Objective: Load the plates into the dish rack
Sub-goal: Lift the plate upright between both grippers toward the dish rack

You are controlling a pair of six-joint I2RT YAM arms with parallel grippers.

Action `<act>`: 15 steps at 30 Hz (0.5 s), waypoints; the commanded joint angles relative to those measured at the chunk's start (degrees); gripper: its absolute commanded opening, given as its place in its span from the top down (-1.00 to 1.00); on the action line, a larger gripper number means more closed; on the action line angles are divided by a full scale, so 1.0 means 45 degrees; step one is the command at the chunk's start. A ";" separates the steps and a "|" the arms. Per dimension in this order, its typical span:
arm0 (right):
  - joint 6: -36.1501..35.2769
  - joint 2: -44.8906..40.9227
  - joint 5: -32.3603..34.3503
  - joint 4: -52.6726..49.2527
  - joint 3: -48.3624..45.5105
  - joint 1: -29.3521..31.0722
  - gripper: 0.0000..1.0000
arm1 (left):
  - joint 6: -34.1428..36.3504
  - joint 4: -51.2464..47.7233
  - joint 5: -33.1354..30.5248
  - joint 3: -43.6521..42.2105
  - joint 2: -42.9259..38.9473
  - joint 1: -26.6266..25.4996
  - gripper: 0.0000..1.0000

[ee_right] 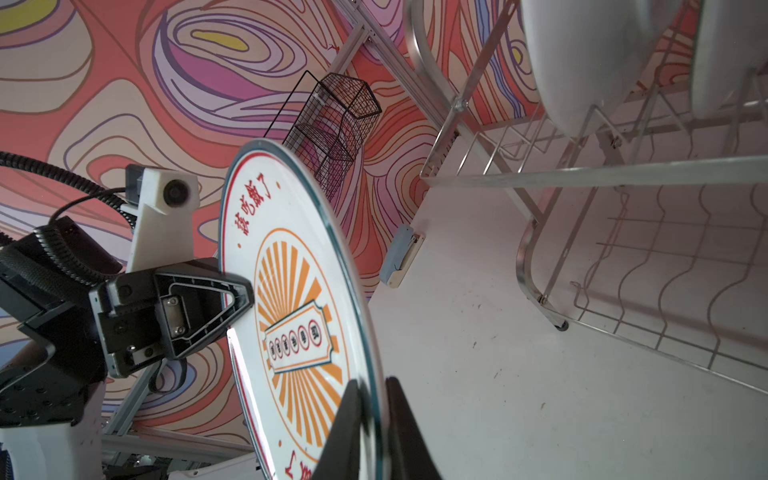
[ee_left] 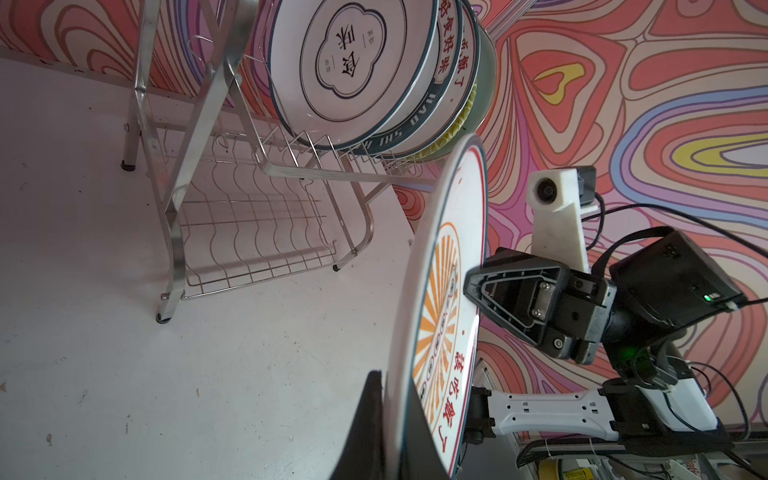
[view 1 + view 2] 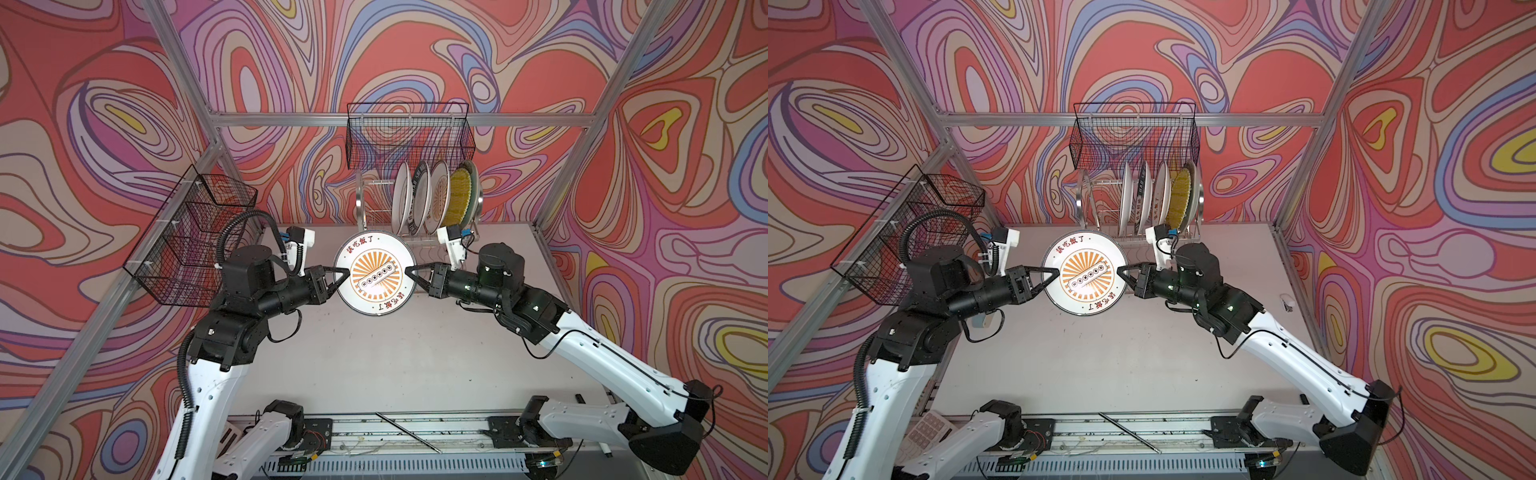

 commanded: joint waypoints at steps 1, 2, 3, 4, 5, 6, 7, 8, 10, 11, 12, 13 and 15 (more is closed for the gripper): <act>-0.0735 0.0151 -0.0738 0.0348 0.0550 0.0353 0.61 | -0.0148 0.0573 0.0524 -0.0257 0.0286 -0.0054 1.00; -0.0791 0.0164 -0.0816 0.0310 0.0628 0.0349 0.56 | -0.0153 0.0595 0.0571 -0.0260 0.0275 -0.0054 1.00; -0.0847 0.0184 -0.0861 0.0254 0.0714 0.0347 0.49 | -0.0170 0.0653 0.0663 -0.0284 0.0272 -0.0055 1.00; -0.0932 0.0220 -0.0908 0.0183 0.0835 0.0360 0.42 | -0.0197 0.0758 0.0812 -0.0312 0.0289 -0.0049 1.00; -0.1016 0.0248 -0.0934 0.0125 0.0930 0.0346 0.38 | -0.0248 0.0851 0.0972 -0.0350 0.0290 -0.0056 1.00; -0.1080 0.0280 -0.0966 0.0047 0.1030 0.0346 0.35 | -0.0280 0.0982 0.1097 -0.0405 0.0287 -0.0047 1.00; -0.1165 0.0307 -0.1007 0.0015 0.1110 0.0346 0.31 | -0.0319 0.1056 0.1229 -0.0449 0.0289 -0.0047 1.00; -0.1198 0.0334 -0.1072 0.0014 0.1182 0.0351 0.29 | -0.0346 0.1145 0.1357 -0.0488 0.0281 -0.0046 1.00; -0.1293 0.0407 -0.1187 -0.0008 0.1338 0.0340 0.26 | -0.0397 0.1318 0.1581 -0.0576 0.0267 -0.0049 1.00; -0.1331 0.0424 -0.1239 -0.0008 0.1403 0.0338 0.26 | -0.0441 0.1418 0.1692 -0.0613 0.0238 -0.0045 1.00; -0.1332 0.0455 -0.1280 -0.0041 0.1481 0.0315 0.25 | -0.0476 0.1532 0.1833 -0.0659 0.0248 -0.0041 1.00; -0.1347 0.0474 -0.1355 -0.0048 0.1547 0.0269 0.25 | -0.0494 0.1630 0.1961 -0.0683 0.0226 -0.0028 1.00; -0.1354 0.0492 -0.1570 -0.0064 0.1650 0.0134 0.25 | -0.0488 0.1731 0.2153 -0.0704 0.0210 -0.0032 1.00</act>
